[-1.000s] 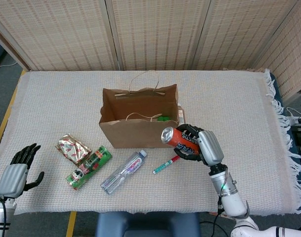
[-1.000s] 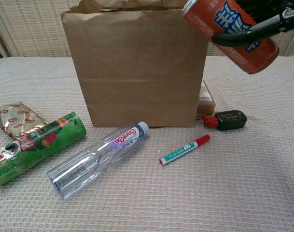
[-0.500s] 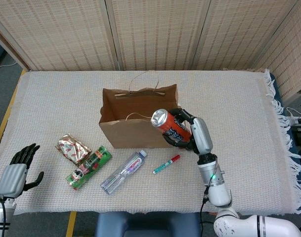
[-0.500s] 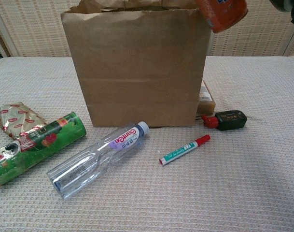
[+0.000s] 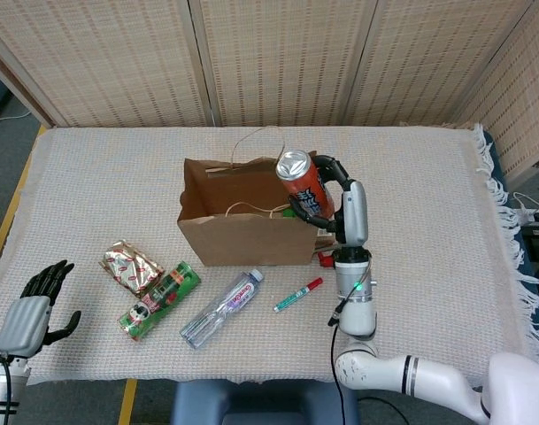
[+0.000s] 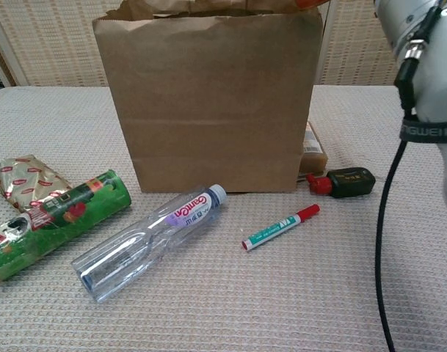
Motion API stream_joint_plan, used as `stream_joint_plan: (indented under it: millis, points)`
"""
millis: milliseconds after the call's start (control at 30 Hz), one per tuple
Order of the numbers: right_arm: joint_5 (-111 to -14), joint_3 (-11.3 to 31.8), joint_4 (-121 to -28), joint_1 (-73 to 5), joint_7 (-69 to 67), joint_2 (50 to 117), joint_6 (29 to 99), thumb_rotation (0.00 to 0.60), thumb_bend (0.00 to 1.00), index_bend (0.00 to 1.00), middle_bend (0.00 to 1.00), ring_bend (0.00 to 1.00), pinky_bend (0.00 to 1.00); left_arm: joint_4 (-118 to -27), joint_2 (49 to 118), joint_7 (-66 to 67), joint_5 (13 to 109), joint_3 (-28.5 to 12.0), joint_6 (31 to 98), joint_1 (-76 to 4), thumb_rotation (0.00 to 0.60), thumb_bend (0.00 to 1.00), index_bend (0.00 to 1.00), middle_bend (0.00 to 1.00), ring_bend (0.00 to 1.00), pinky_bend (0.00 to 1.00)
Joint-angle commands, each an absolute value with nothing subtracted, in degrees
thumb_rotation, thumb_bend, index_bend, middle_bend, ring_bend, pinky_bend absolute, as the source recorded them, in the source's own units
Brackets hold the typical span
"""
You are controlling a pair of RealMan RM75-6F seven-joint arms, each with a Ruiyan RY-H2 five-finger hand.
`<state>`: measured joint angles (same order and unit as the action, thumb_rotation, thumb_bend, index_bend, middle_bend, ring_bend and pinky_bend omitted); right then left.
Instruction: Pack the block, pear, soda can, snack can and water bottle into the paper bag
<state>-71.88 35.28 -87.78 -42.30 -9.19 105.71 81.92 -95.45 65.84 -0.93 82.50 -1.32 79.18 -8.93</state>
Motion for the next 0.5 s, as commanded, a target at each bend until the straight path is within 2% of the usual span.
stream_joint_plan:
  millis: [33,233,300,333,367,400,500]
  points:
    - [-70.56,38.93,-76.86,-48.68,-12.27,111.82,81.93,0.6,0.41,0.72,0.57,0.49,0.69,-95.55,65.76,-0.93,82.46,-1.28,79.04,-8.9,0.6,0.38,0.05,0.0,0.0,0.09]
    - [-68.63,40.69,-65.63,-54.33,-14.86,115.55,79.22,0.6,0.4,0.7,0.57,0.46,0.67,-95.72,65.53,-1.34,81.86,-1.5,78.59,-8.87,0.6,0.38,0.05,0.0,0.0,0.09]
    - [-68.03,40.17,-62.8,-55.66,-14.65,116.21,77.54,0.6,0.4,0.65,0.55,0.42,0.62,-95.69,65.47,-1.37,81.77,-1.53,78.38,-8.93,0.6,0.38,0.05,0.0,0.0,0.09]
    - [-67.74,39.83,-61.9,-56.07,-14.35,116.36,76.73,0.6,0.39,0.6,0.52,0.38,0.58,-95.69,65.45,-1.37,81.79,-1.53,78.35,-8.93,0.6,0.38,0.05,0.0,0.0,0.09]
    - [-68.17,38.98,-62.84,-54.5,-14.03,115.89,78.45,0.6,0.34,0.51,0.46,0.32,0.52,-95.68,65.44,-1.38,81.83,-1.51,78.37,-8.91,0.6,0.38,0.05,0.0,0.0,0.09]
    - [-69.43,35.94,-67.84,-51.09,-12.86,113.88,79.89,0.6,0.27,0.39,0.39,0.24,0.45,-95.68,65.44,-1.41,81.9,-1.5,78.4,-8.87,0.6,0.38,0.05,0.0,0.0,0.09]
    - [-67.93,33.29,-75.02,-47.68,-9.42,110.02,77.87,0.6,0.1,0.06,0.16,0.05,0.25,-95.72,65.41,-1.49,82.0,-1.5,78.46,-8.81,0.6,0.38,0.05,0.0,0.0,0.09]
